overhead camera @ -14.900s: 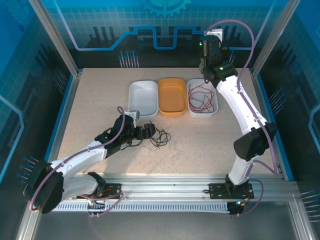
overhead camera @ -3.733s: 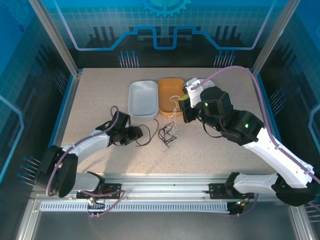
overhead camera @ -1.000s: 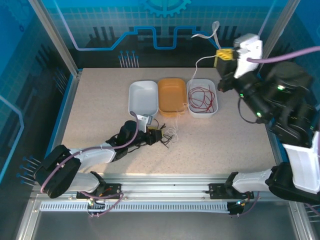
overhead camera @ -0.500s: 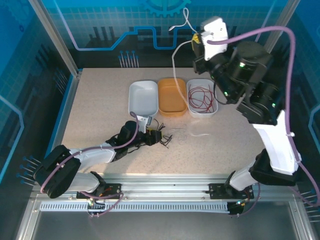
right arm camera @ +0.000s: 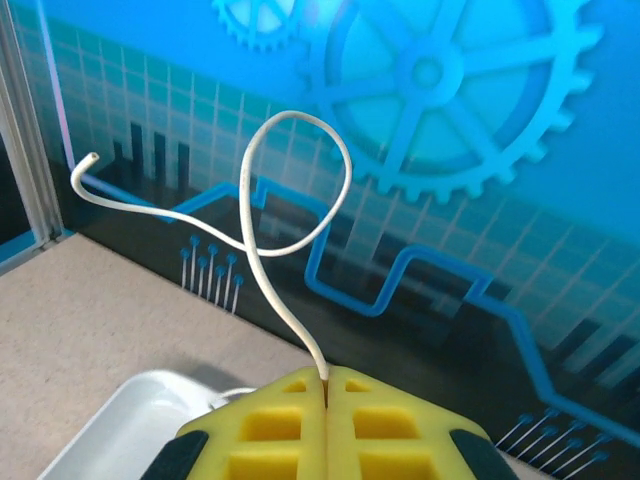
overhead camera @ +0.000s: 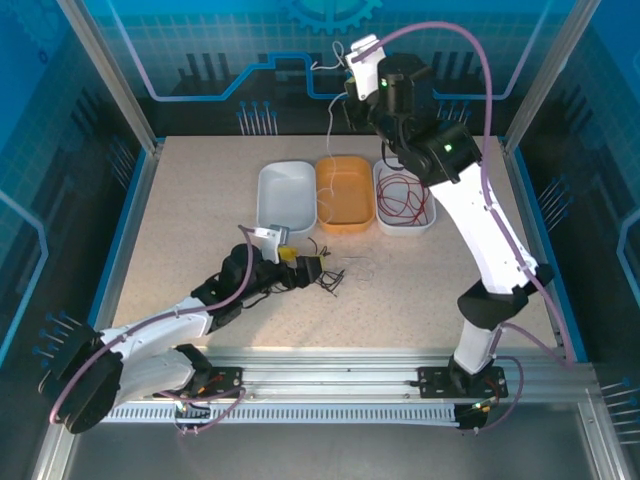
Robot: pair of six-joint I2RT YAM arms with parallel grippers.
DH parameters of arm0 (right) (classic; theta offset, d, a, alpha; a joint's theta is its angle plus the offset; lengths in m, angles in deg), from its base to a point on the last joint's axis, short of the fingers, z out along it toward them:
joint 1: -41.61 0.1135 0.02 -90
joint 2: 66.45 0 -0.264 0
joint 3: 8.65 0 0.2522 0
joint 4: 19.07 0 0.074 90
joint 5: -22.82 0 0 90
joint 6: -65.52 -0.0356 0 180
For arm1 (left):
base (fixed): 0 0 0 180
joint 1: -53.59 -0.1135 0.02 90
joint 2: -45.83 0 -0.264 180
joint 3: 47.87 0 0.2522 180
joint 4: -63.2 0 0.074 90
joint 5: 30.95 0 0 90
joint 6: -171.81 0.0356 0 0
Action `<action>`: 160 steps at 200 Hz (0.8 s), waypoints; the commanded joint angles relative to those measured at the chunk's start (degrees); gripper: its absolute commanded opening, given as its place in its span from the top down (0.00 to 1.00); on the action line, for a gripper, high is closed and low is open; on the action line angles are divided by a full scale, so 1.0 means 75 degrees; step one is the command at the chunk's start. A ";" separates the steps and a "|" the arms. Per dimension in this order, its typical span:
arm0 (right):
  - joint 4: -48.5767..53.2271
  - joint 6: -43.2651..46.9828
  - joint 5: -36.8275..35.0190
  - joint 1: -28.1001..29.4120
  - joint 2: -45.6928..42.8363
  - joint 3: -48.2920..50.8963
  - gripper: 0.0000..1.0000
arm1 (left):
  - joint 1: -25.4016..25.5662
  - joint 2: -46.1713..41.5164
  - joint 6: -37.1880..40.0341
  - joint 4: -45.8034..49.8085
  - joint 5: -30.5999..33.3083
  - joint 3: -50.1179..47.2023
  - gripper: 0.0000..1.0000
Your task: Untangle the cables
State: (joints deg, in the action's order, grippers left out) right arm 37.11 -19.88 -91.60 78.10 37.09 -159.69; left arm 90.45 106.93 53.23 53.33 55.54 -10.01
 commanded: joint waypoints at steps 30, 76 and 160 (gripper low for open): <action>0.0260 -0.0968 0.0951 -0.0598 0.0523 0.0007 1.00 | -0.0017 -0.0240 0.0055 0.0532 0.0642 -0.0090 0.01; 0.0333 -0.1376 0.1177 -0.0849 0.0667 0.0936 1.00 | -0.0022 -0.0259 -0.0073 0.0792 0.0957 -0.0031 0.01; 0.1297 -0.2428 0.1419 -0.1138 0.1172 0.2772 0.96 | -0.0020 -0.0541 -0.0170 0.1254 0.1156 0.0021 0.01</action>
State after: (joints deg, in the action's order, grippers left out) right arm 43.34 -34.31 -83.12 71.32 44.42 -141.06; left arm 90.48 104.22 53.14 60.63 62.65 -10.18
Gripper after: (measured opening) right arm 0.040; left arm 0.991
